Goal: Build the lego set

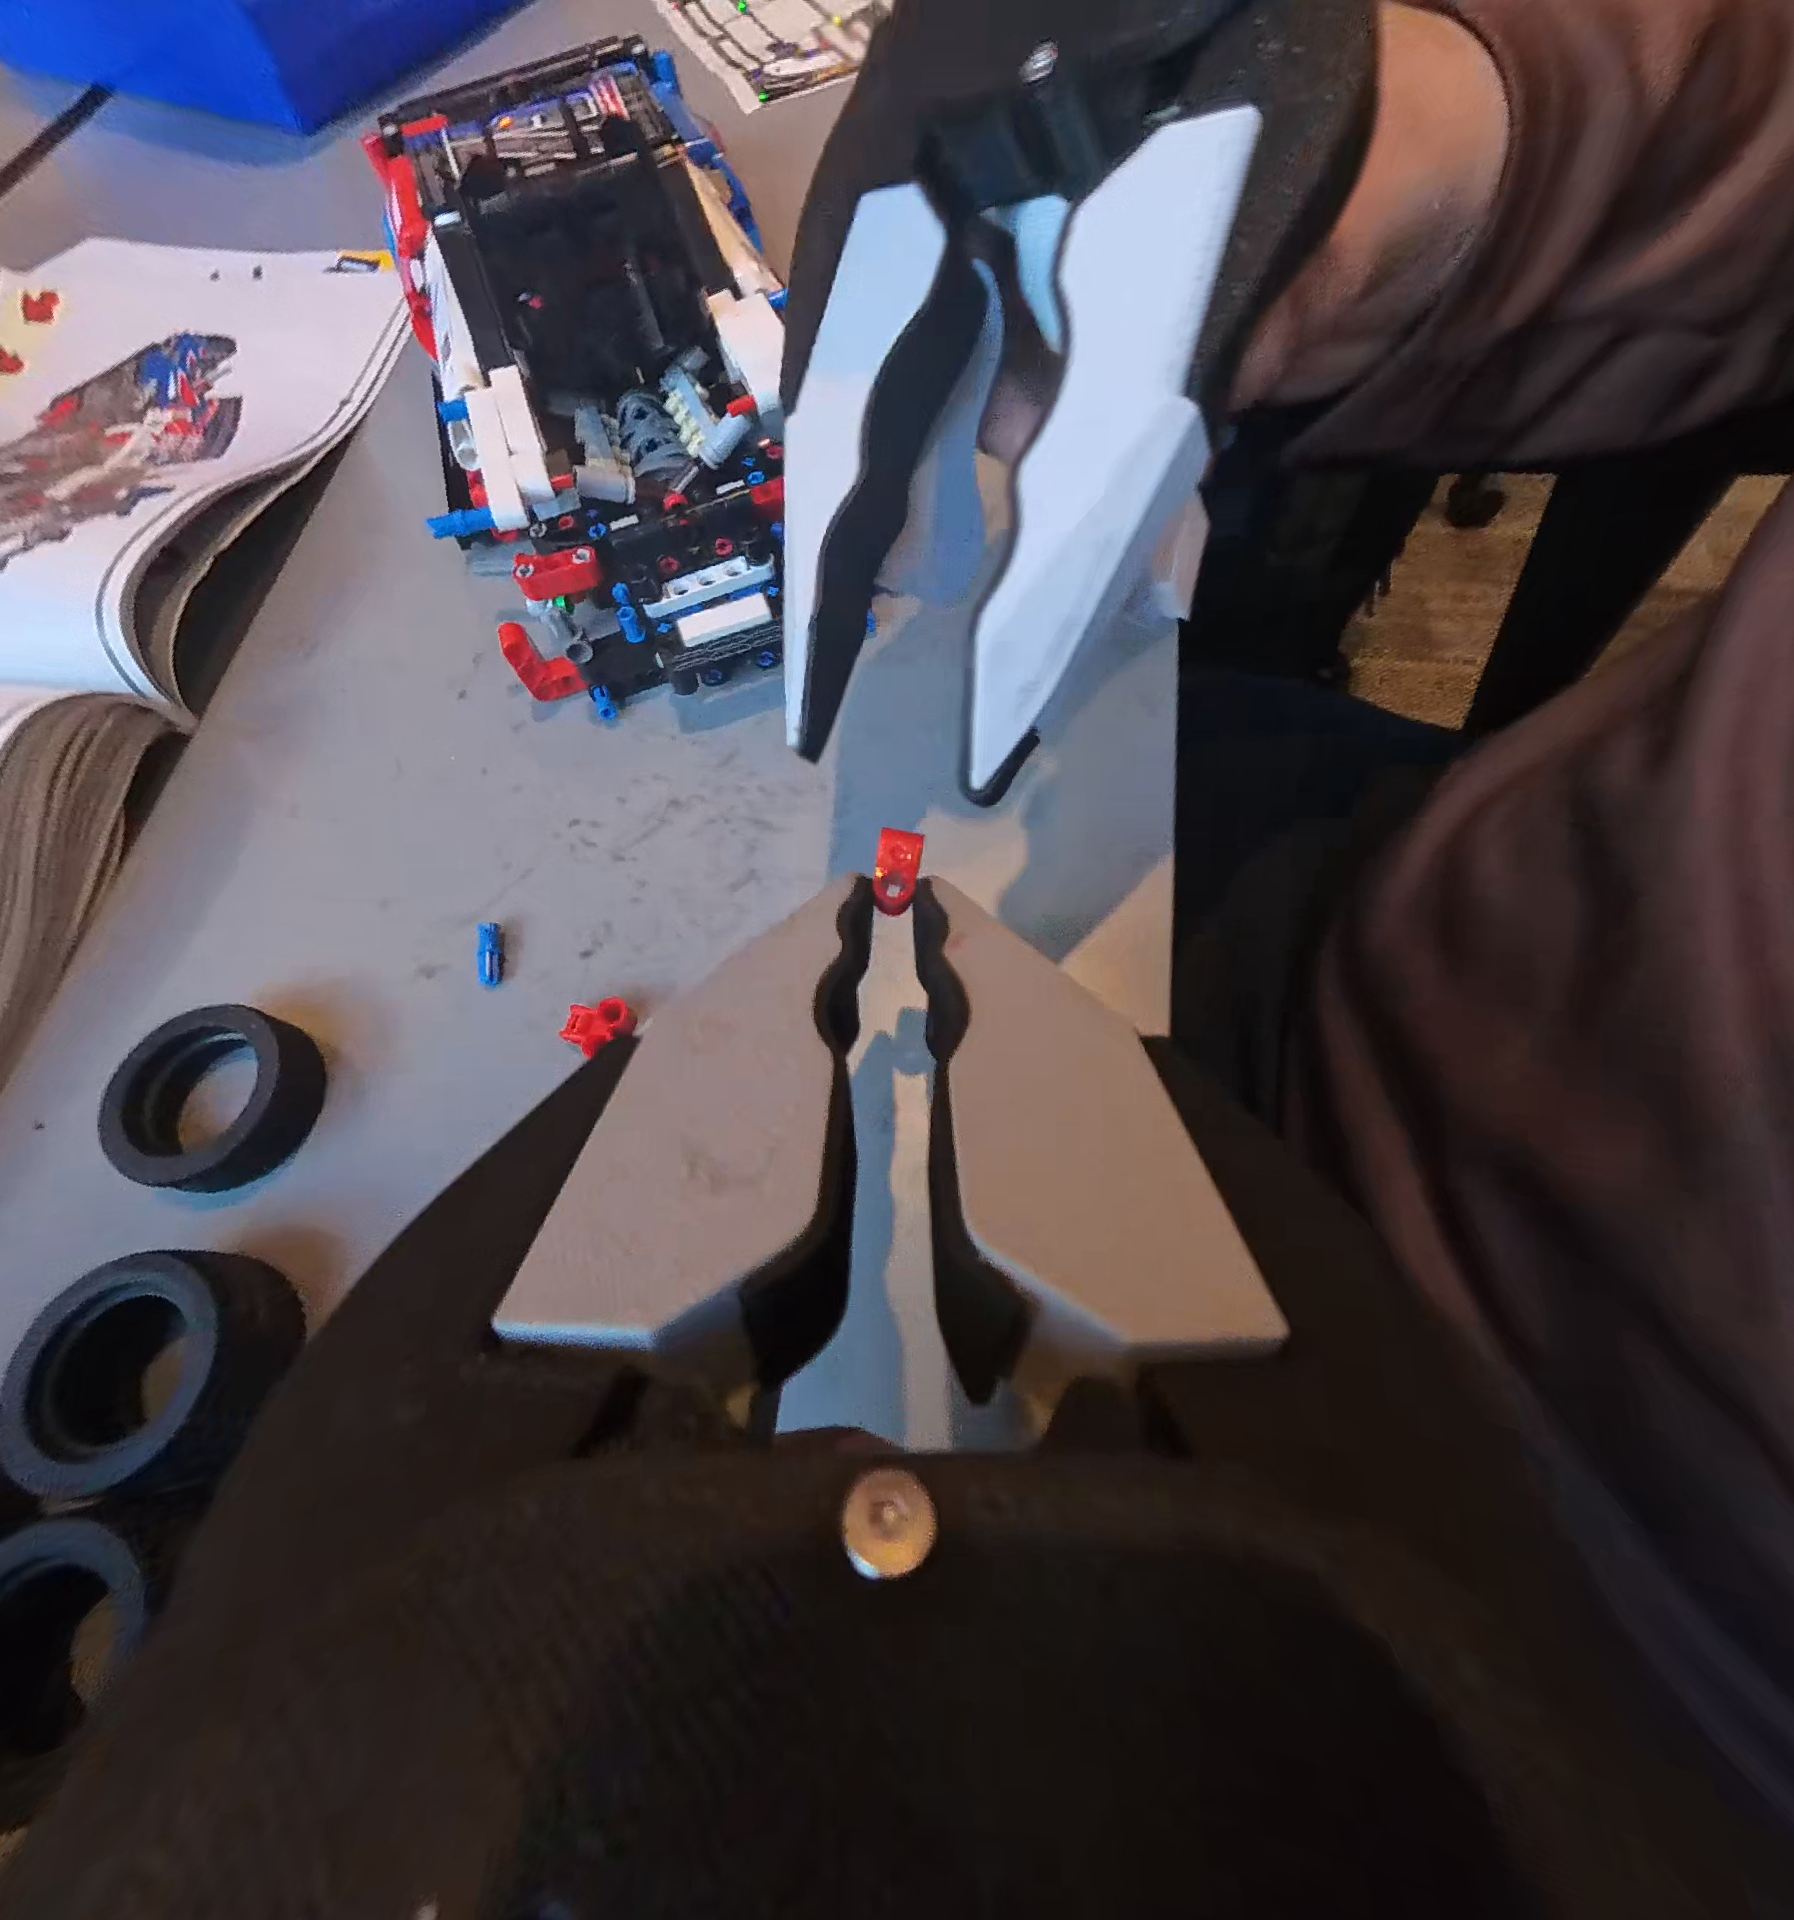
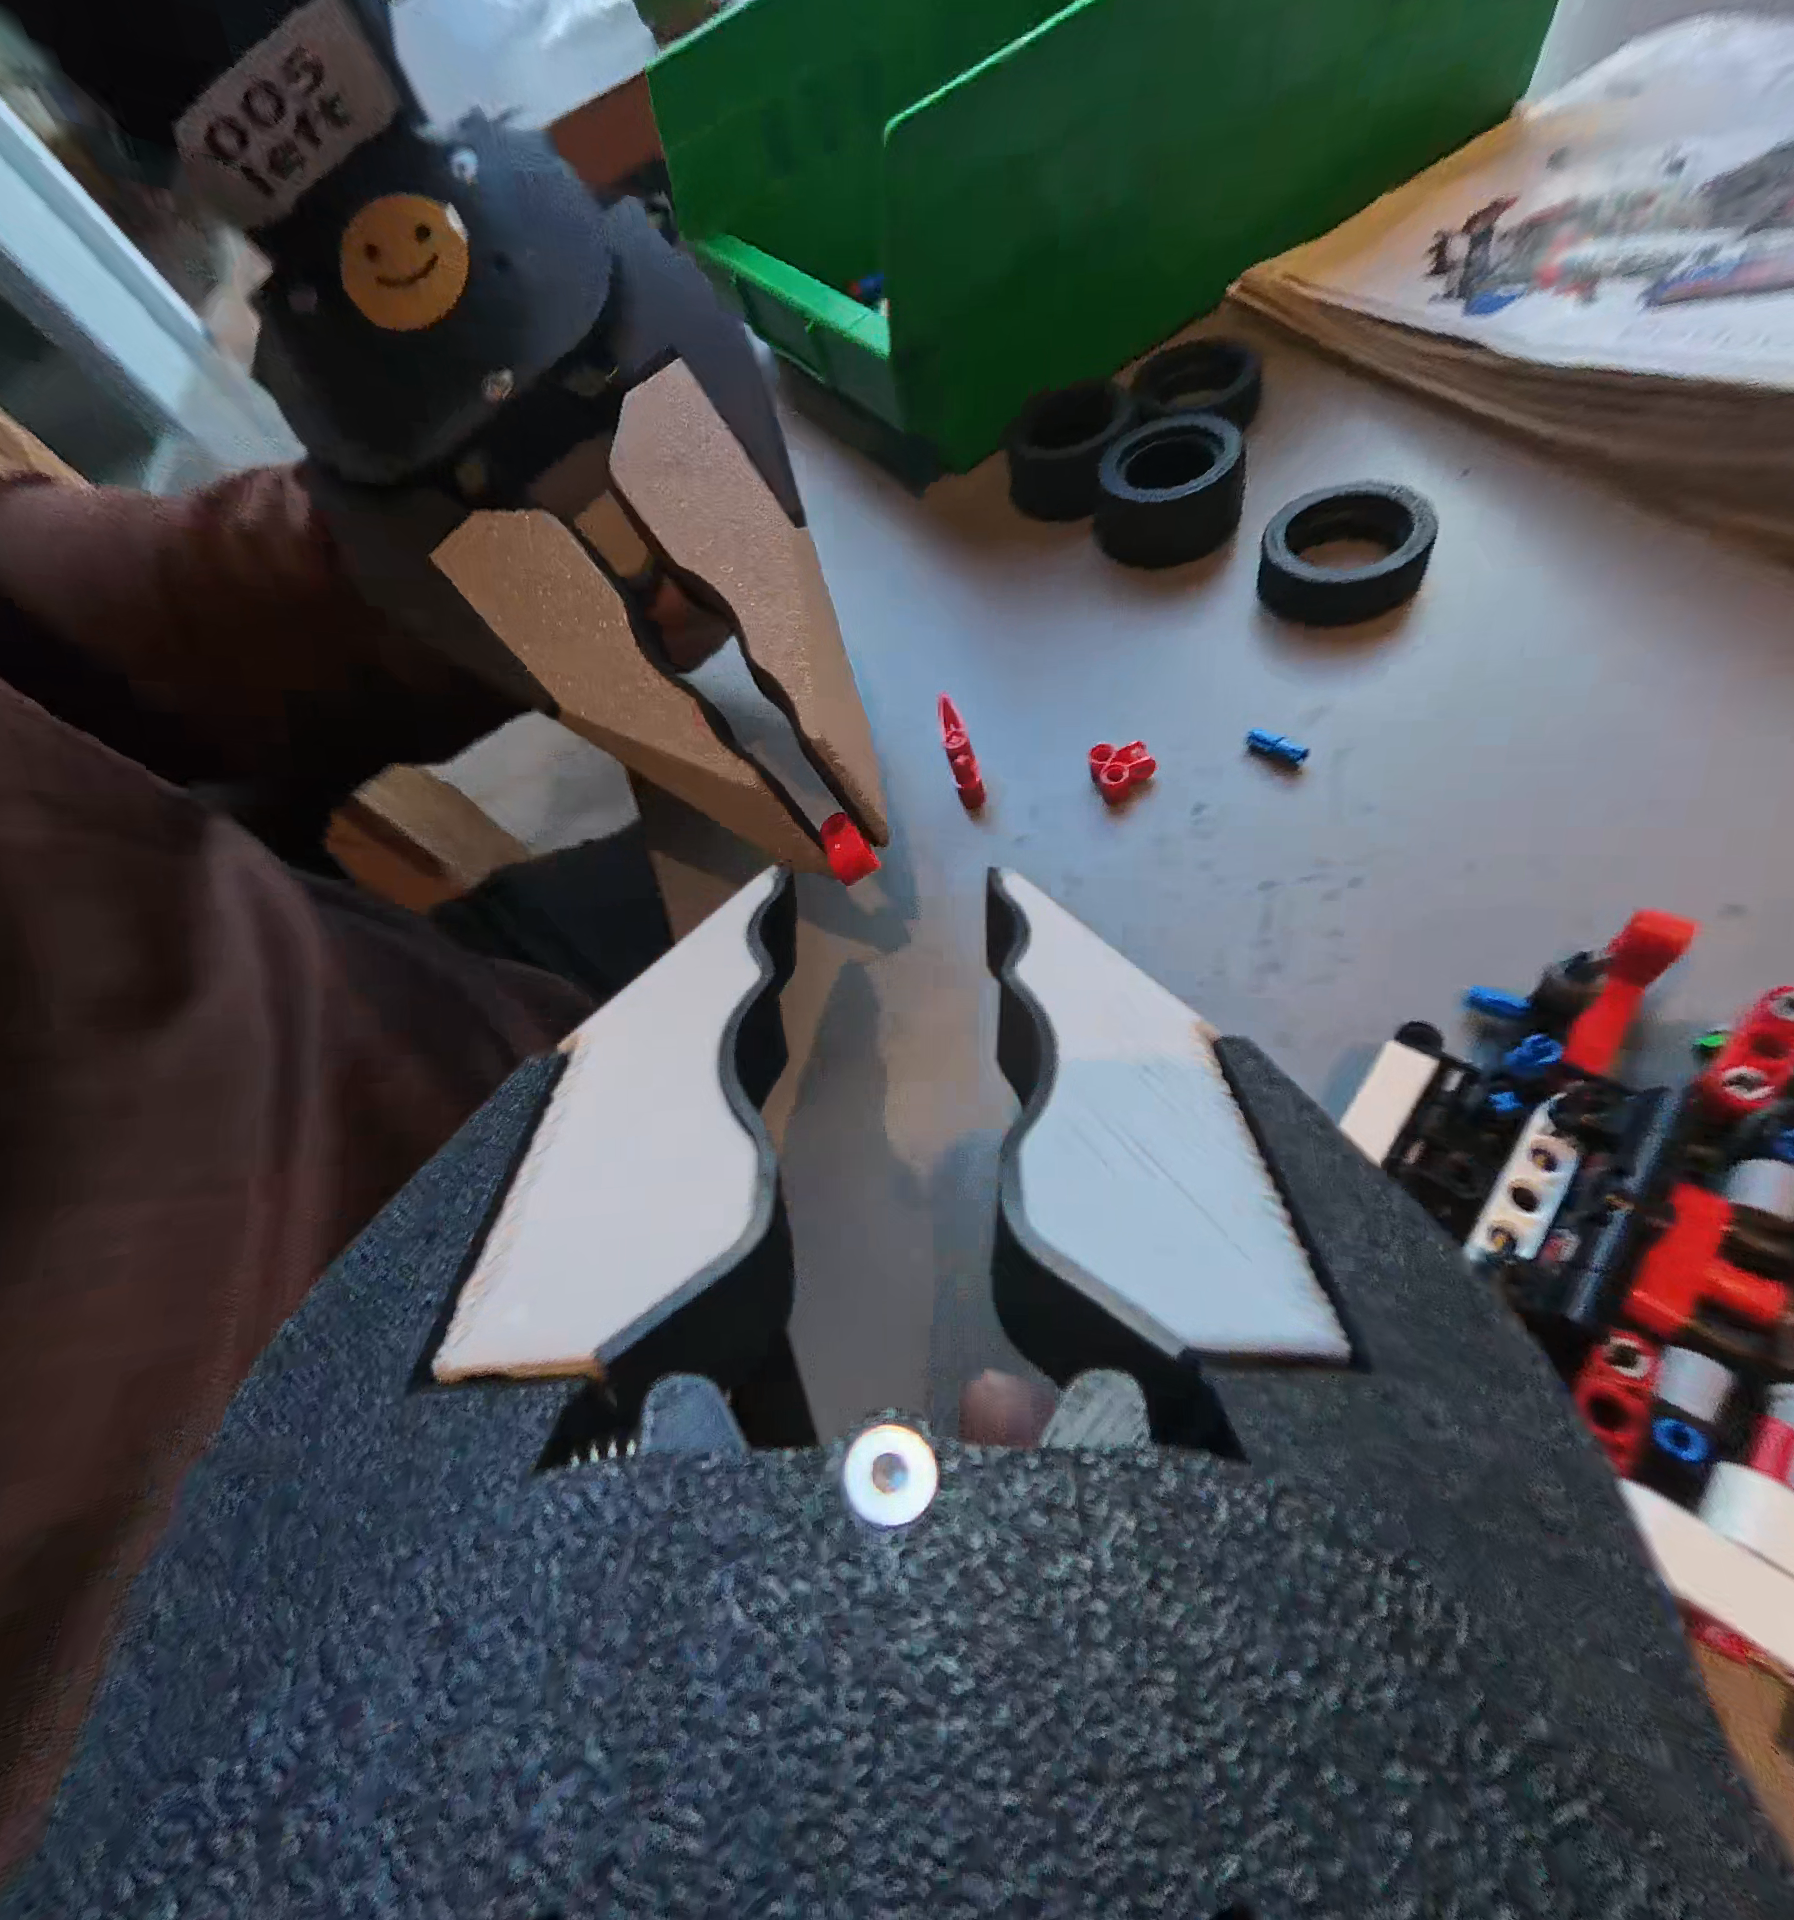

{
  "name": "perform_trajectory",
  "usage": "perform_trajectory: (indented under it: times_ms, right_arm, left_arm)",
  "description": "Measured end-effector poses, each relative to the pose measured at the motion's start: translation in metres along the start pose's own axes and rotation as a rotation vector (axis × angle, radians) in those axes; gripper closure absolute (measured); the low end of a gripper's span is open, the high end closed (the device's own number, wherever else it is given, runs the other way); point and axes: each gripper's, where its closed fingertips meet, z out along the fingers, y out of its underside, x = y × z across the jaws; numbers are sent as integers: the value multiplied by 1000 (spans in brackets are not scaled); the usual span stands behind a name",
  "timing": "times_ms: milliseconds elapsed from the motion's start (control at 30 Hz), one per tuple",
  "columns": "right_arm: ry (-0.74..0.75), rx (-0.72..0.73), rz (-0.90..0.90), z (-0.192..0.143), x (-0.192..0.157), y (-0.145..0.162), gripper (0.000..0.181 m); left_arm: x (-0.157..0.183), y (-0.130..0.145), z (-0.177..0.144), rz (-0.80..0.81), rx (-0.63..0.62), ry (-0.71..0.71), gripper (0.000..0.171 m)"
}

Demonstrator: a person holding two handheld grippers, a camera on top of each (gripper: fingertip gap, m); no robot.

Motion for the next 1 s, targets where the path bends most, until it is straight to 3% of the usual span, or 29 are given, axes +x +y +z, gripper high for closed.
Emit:
perform_trajectory:
  times_ms: [200, 433, 700, 867, 1000]
  right_arm:
    - [85, -32, -265, -4, 1, 7, 156]
    - [48, -2, -251, -8, -2, 11, 150]
    - [112, 37, -145, -18, 24, 7, 163]
    - [88, 111, -15, -12, 19, -4, 167]
    - [64, 114, 0, -3, 10, -10, 167]
  left_arm:
    - [10, 2, 3, -19, -6, 116, 167]
    - [15, 6, 14, -4, -9, 140, 167]
    - [-22, -5, 16, -249, 14, -44, 168]
    - [-27, -7, 11, -122, 22, -219, 168]
    - [-17, -10, 9, -80, 41, -228, 168]
